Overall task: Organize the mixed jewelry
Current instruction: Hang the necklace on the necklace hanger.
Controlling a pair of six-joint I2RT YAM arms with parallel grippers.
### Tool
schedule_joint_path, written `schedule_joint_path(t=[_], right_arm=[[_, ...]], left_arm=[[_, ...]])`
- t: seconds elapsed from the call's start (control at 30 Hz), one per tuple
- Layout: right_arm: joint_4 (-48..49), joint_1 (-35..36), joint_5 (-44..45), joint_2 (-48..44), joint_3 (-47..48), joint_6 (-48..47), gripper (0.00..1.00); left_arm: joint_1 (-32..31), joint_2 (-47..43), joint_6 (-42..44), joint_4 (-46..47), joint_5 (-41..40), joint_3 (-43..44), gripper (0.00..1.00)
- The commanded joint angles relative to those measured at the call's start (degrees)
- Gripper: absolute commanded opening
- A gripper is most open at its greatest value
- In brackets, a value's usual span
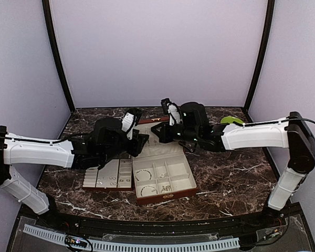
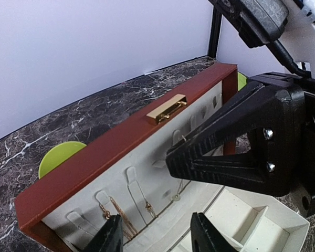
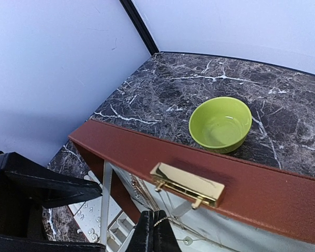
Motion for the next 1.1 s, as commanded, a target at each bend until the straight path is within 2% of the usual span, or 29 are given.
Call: schedule_joint_path(t=[0.0, 0.47, 1.07], right_arm=[[-0.3, 0.6, 1.6, 1.3, 3.4, -0.8, 0.0], [-2.1, 0.9, 5.6, 3.8, 6.3, -0.2, 0.0], [-3.8, 0.9, 5.8, 5.8, 9.3, -0.5, 0.0]], left_arm=[[0.5, -1.2, -3.0, -0.1, 1.4, -0.6, 0.46], [1.4, 1.0, -4.9, 0.3, 3.7, -0.8, 0.46], [1.4, 0.8, -5.4, 0.9, 4.3, -1.5, 0.46]])
